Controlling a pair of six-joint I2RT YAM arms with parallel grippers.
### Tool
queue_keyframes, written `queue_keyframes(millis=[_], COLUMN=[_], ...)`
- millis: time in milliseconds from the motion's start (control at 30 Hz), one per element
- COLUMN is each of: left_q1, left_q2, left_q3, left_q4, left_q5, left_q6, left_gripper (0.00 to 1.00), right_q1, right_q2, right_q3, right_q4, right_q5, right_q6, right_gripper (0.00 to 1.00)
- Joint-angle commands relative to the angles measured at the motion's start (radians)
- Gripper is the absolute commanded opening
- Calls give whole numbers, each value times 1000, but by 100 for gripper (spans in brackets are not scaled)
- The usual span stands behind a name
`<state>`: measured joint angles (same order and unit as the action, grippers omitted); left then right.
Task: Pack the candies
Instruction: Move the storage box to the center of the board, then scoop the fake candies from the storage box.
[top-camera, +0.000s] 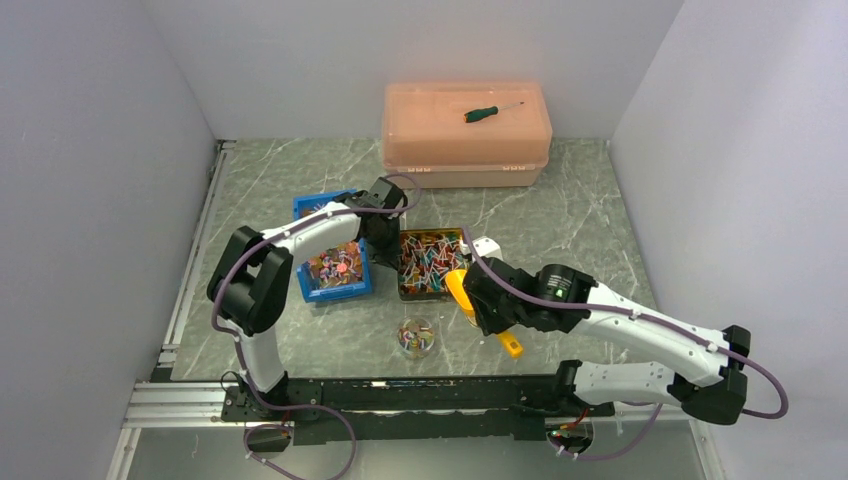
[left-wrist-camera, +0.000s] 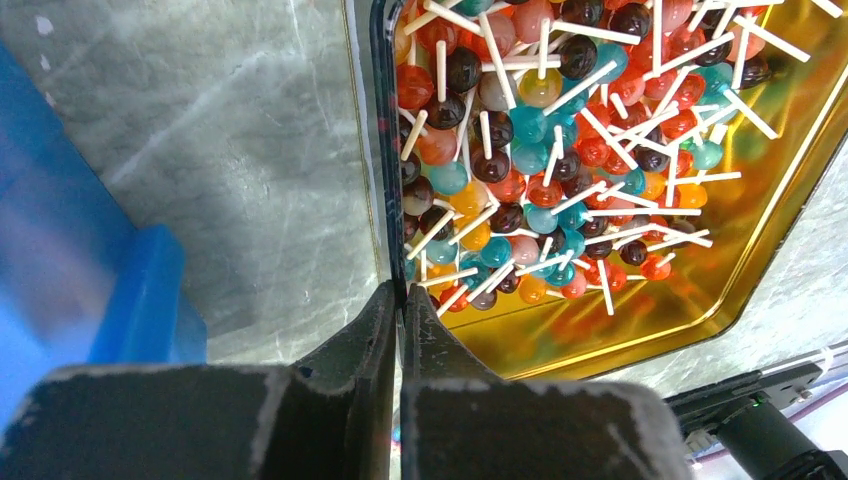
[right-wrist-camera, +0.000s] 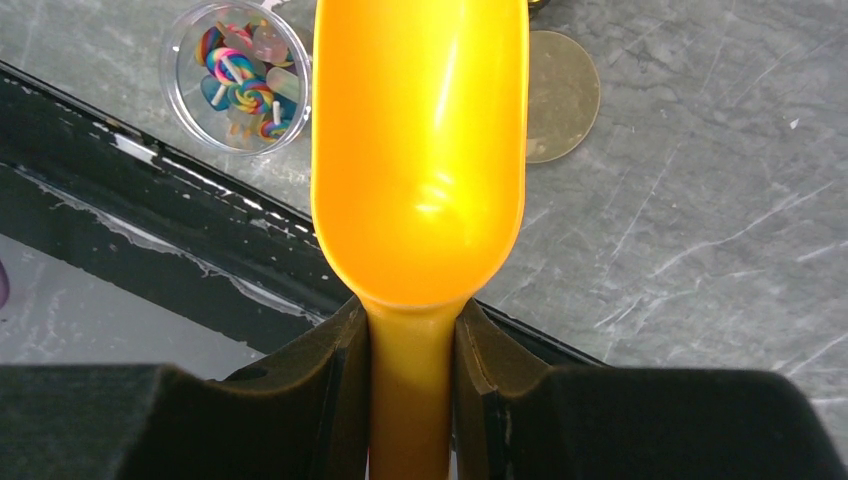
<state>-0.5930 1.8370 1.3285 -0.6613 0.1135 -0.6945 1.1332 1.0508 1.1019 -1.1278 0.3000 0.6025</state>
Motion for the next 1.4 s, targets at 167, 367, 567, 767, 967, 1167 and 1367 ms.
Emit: queue_keyframes(millis=[167, 367, 567, 767, 967, 1167, 1367], left_q1=[-48, -48, -47, -48, -48, -48, -47], left_q2=[-66, -92, -119, -169, -233, -320, -431], left_q3=[-53, -80, -80, -55, -45, -20, 7], left_q4=[-67, -58, -42, -63, -87, -130, -185], left_q5=[-4, 3, 34, 35, 14, -7, -85], left_q6=[40, 65, 99, 125, 143, 171, 213], left_gripper=[0, 3, 20, 35, 42, 46, 49], right_q1=[-89, -137, -204, -258, -281, -292, -301], right_q2=[100, 192, 266, 328, 401, 465, 529], right_q3=[106, 136, 175, 188, 243, 286, 323], right_q4=[-37, -58, -76, -71, -123, -148, -168], right_q5=[-101, -186, -239, -295, -295, -295, -318], right_q6=[-168, -243, -299, -343, -370, -375, -385], right_gripper=[0, 0, 0, 0, 0, 0, 0])
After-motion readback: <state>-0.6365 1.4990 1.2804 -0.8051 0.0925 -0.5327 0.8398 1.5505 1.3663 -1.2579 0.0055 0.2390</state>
